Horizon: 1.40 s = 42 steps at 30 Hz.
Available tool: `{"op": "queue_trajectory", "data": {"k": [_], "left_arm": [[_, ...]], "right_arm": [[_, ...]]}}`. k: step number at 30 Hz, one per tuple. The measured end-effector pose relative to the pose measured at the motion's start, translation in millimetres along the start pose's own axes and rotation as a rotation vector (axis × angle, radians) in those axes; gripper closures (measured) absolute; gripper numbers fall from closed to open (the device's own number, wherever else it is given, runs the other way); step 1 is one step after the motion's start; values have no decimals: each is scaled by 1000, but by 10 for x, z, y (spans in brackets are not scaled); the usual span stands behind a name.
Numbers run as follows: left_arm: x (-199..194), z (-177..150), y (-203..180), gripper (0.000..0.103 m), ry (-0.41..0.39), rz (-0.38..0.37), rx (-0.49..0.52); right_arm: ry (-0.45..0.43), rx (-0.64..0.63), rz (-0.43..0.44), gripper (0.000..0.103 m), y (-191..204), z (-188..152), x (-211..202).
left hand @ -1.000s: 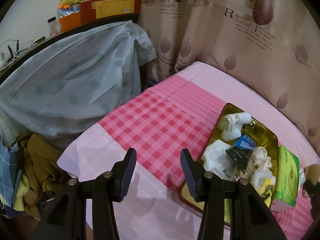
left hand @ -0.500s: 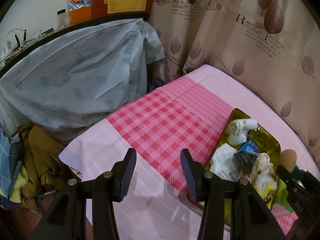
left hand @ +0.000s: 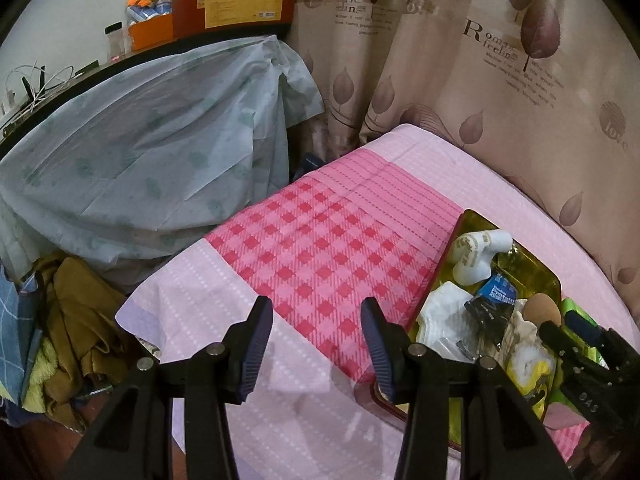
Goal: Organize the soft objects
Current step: 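Carry the sponge over the tin and release it with the right gripper, then grasp the striped towel with the right gripper while the left gripper grasps the white sachet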
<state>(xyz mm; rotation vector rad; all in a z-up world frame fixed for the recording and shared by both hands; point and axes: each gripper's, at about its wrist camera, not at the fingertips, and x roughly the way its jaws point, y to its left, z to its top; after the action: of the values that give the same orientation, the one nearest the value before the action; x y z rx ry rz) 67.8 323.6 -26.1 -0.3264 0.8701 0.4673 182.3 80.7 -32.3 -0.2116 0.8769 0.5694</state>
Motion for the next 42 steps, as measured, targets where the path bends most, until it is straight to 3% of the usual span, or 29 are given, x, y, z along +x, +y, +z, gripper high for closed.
{"op": "queue_trajectory", "data": {"k": [6,11,19,21,27,37,40,42], "left_arm": [[-24,-4,-33,56,-13,-4,14],[-62,-22,-126,56,-25,-10,55],[-147,-85,-363,56,-57,-45,161],[-176,-111,-467,56,-68,-67,208],[-358,-246,-833,55,-124,-134,365],[-613,-508,-1757,51,-122,-300,586],[-654,-585,-2114,50,-116,-354,658],[-675,-678,-2405,48,-107,-393,712]], "right_arm": [[-60,19,3,43,-92,-69,-326],[-103,57,-50,41,-419,-324,-693],[-90,238,-257,38,-1566,-860,-1111],[-75,295,-320,33,-1916,-987,-1164],[-12,372,-382,33,-2487,-1212,-1018],[39,425,-381,33,-2840,-1260,-541],[47,435,-370,36,-2875,-1264,-493],[48,422,-369,47,-2868,-1257,-482]]}}
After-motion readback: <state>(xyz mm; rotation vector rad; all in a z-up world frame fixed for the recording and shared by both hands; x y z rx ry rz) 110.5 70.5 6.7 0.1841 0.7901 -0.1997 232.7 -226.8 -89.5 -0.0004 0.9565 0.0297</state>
